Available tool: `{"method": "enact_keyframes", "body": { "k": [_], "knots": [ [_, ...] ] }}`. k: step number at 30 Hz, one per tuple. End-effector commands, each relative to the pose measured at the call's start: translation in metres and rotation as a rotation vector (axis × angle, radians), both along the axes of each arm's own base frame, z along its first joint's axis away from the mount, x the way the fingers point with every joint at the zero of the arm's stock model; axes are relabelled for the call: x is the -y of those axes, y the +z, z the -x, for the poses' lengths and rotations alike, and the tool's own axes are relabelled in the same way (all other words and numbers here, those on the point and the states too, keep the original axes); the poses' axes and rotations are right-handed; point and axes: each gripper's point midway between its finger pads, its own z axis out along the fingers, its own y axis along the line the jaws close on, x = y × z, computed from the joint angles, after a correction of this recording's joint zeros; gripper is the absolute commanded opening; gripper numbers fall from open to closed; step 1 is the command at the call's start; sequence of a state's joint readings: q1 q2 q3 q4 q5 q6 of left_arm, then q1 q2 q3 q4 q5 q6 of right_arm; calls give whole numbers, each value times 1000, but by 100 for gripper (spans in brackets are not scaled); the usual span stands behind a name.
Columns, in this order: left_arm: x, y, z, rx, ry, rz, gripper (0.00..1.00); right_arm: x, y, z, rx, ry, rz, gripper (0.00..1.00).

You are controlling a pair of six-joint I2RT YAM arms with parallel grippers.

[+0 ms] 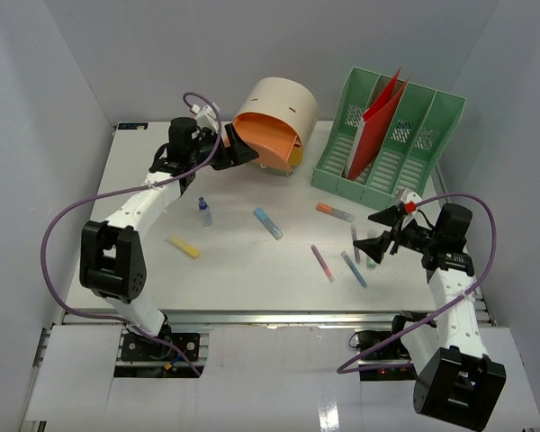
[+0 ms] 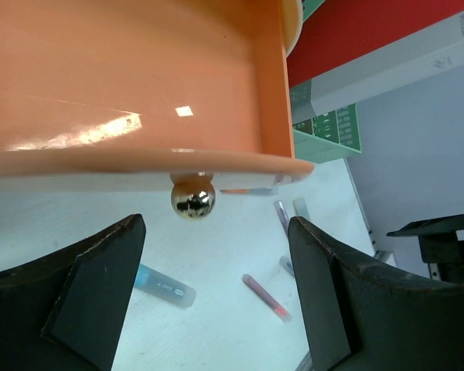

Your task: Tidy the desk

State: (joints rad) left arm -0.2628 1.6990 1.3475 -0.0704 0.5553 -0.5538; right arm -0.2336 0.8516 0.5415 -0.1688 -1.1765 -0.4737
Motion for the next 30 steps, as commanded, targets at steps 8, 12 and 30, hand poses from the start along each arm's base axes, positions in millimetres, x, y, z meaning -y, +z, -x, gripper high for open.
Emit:
{"method": "enact_keyframes", "body": {
  "k": [8,12,30],
  "knots": [
    [-58,58,48,316,66,-177,90,-3,3,5,36,49,7,98],
    [-83,41,72,327,179,-230,90,-3,3,6,58,57,19,98],
    [-145,-62,122,544,499,-236,91,-11,10,16,122,109,22,98]
  ]
}}
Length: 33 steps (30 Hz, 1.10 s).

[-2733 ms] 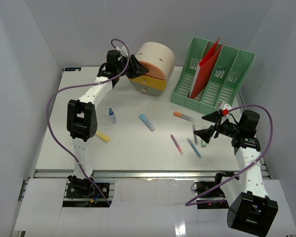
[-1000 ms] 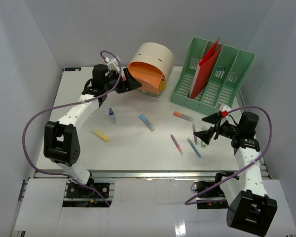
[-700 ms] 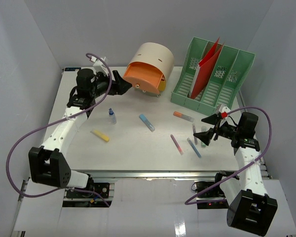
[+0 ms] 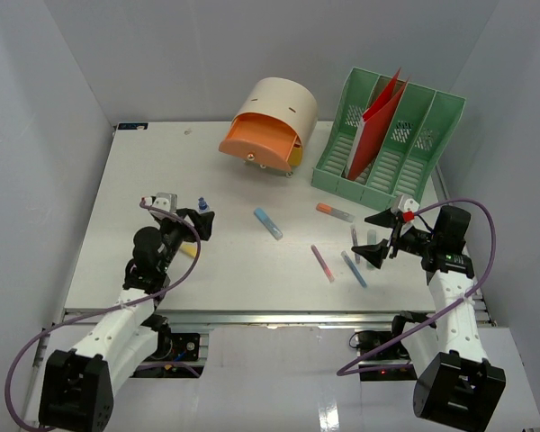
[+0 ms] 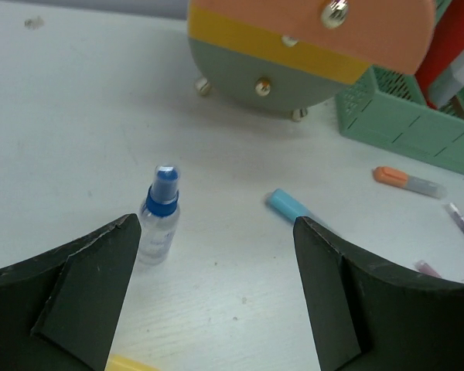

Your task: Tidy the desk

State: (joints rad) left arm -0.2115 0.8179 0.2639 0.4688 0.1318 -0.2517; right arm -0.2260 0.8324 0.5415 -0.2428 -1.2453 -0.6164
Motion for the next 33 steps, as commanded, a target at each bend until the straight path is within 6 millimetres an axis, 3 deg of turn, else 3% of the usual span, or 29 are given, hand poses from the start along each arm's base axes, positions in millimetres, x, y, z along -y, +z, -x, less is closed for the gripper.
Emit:
{"method": "enact_keyframes", "body": {
  "k": [1,4,9,11,20,27,33],
  "knots": [
    [-12,-4,-14,58,85,35,90,-3,8,4,41,24,3,98],
    [-10,-19,-24,17,88,16,89,-3,9,4,38,27,-1,98],
    [-10,-26,-33,28,90,-17,87,-4,11,5,39,36,-5,98],
    [-7,-42,-40,-10,76,-37,86,-4,11,5,39,36,-6,98],
    [8,-46,-79,-62,32,-76,77,-4,11,5,37,29,-1,98],
    [7,-57,-80,-121,55,-31,65,-4,12,5,41,31,-1,98],
    [2,-68,-66,-196,93,20,74,-4,14,6,46,37,-5,98]
  ]
}}
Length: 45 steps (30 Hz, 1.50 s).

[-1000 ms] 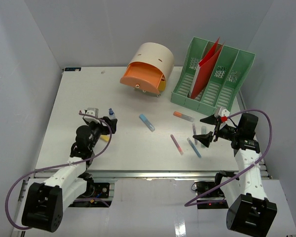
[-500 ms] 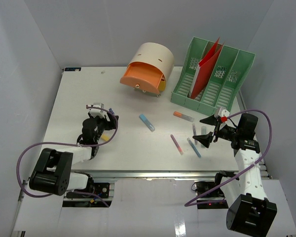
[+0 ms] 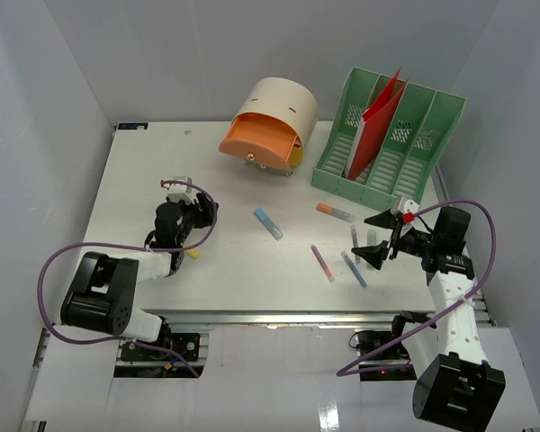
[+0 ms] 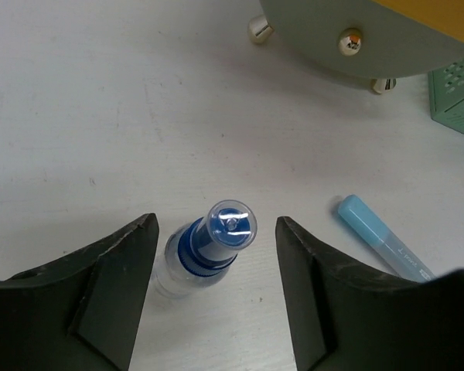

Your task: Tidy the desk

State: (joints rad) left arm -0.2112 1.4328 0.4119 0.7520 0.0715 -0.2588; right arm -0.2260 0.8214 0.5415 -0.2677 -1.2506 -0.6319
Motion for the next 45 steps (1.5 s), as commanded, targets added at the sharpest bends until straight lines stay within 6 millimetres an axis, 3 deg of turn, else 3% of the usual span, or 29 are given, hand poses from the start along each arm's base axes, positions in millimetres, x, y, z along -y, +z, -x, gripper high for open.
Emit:
{"method": "enact_keyframes", "body": {
  "k": [1,13,23,27,35,38,42,45],
  "knots": [
    [-5,5,8,-20,49,61,75,-3,14,3,45,31,-7,98],
    [-3,-13,-3,-120,95,115,66,-4,15,4,46,32,-8,98],
    [-14,-24,-10,-152,173,102,60,-4,16,4,45,37,-11,98],
    [-12,-26,-14,-161,171,104,52,-5,17,5,51,38,-10,98],
    [-12,-20,-16,-145,167,103,18,-5,18,6,54,38,-11,98],
    [-6,-13,-13,-142,146,136,3,-5,19,6,58,41,-10,98],
    [12,14,-5,-167,86,265,0,-5,19,6,63,37,-7,98],
    [29,57,-4,-163,9,363,0,-5,20,7,64,41,-10,98]
  ]
}}
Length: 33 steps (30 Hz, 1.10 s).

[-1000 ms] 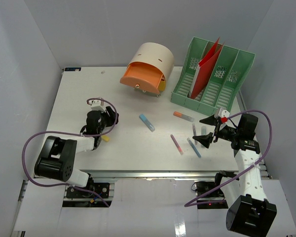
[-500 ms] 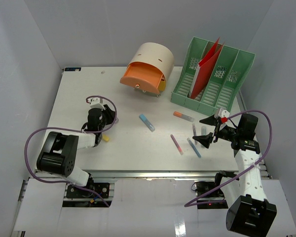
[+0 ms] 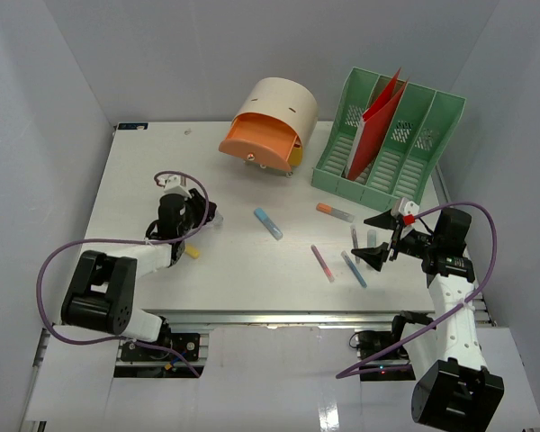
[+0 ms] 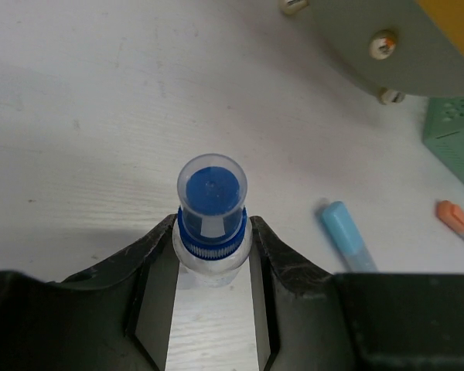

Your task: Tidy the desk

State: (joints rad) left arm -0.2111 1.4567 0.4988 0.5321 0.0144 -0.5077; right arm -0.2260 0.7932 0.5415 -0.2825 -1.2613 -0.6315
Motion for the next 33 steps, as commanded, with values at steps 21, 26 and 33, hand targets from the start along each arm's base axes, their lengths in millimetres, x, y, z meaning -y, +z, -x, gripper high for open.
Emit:
{"method": "enact_keyframes", "body": {
  "k": [21,26,33],
  "knots": [
    [119,273,-62,-27,-270,897,0,-4,20,5,62,37,-8,98],
    [138,281,-94,-33,-272,884,0,-5,21,6,66,37,-7,98],
    [157,276,-113,-50,-289,811,9,-5,23,7,69,43,-10,97]
  ]
}}
